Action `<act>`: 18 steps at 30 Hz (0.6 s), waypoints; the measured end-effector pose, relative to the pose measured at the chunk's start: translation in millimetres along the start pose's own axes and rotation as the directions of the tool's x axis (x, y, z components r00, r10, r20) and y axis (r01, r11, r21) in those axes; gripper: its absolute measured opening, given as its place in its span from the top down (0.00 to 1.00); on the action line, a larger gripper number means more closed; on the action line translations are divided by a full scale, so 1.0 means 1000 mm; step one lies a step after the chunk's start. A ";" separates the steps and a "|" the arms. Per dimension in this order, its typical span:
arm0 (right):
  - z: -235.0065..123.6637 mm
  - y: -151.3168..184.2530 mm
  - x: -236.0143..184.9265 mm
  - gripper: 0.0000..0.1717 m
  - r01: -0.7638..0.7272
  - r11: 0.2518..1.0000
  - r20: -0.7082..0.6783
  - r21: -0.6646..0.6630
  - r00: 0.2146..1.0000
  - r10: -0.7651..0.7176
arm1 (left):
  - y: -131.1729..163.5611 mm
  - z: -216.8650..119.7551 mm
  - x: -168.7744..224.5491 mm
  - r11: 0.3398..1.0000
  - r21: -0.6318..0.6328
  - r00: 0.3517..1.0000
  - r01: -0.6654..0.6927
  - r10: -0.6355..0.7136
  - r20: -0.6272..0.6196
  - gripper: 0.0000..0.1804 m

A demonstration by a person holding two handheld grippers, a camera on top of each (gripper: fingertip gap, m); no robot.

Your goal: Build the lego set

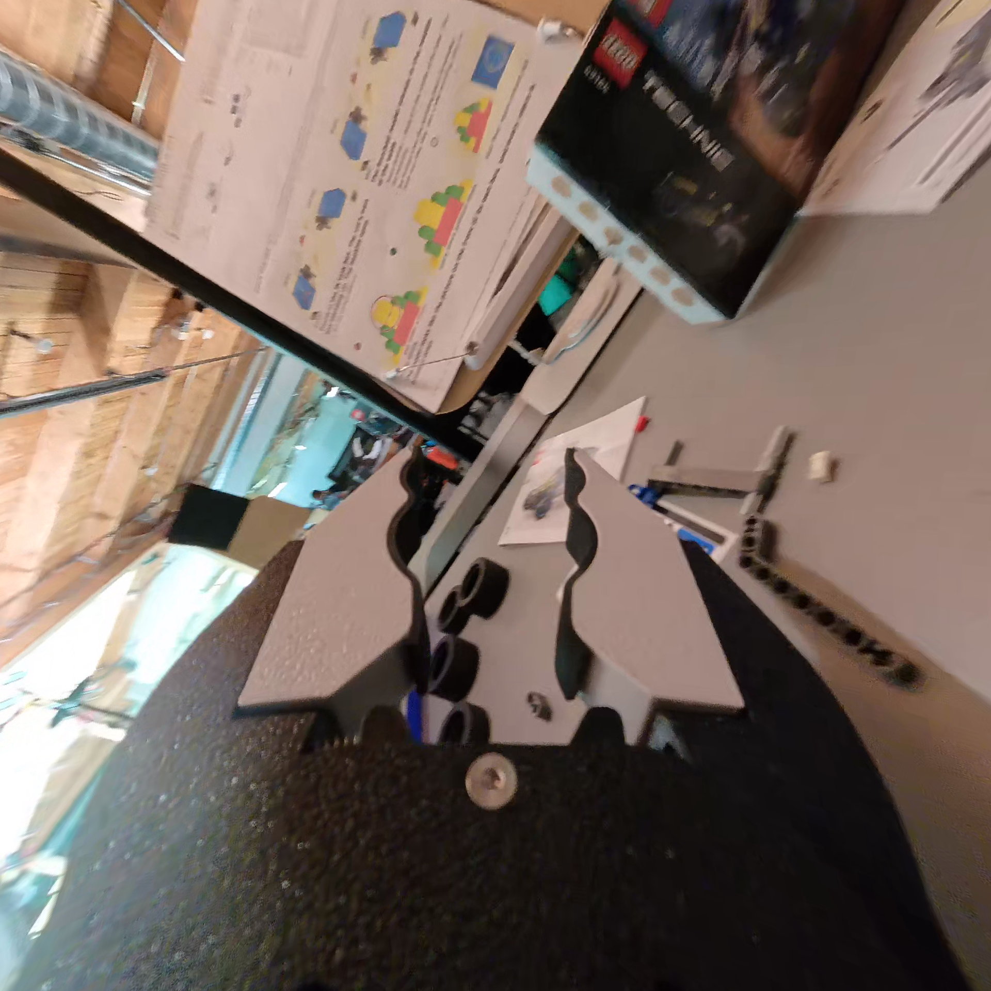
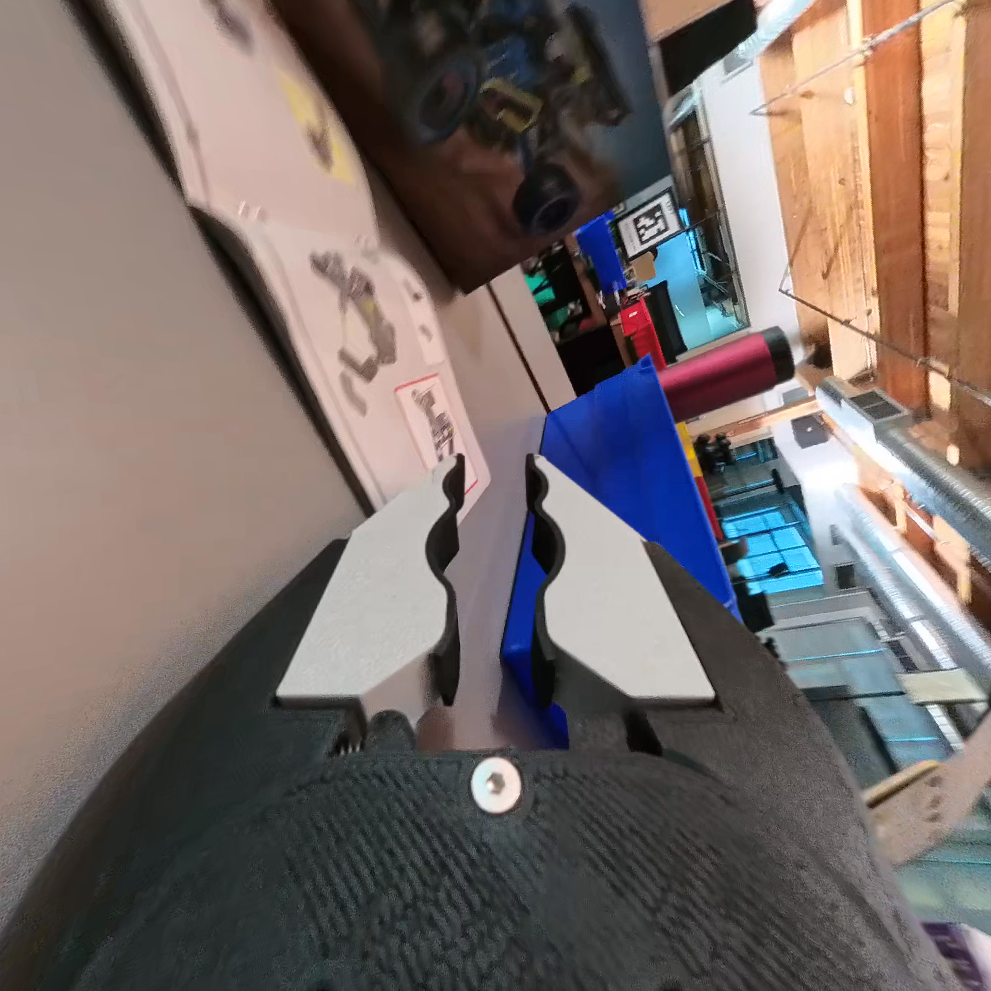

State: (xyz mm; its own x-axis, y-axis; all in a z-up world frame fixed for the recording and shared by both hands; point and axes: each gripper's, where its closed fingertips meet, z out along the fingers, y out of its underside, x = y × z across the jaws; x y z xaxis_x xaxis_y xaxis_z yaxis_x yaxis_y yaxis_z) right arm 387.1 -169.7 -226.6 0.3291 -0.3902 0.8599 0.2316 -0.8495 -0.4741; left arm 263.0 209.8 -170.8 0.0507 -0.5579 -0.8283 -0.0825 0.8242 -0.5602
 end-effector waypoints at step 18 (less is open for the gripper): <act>-0.197 -0.109 -0.113 0.85 -0.342 0.940 0.744 0.001 0.628 0.227 | -0.097 -0.149 0.147 0.925 -0.146 0.458 0.352 -0.306 -0.835 0.86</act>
State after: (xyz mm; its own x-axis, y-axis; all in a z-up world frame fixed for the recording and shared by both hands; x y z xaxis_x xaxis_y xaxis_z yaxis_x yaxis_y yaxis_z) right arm 144.7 -102.7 -234.9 0.9408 -0.1737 0.2912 0.1062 -0.6646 -0.7396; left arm 129.7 33.5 -237.1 -0.7824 -0.5885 -0.2039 -0.2042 0.5517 -0.8087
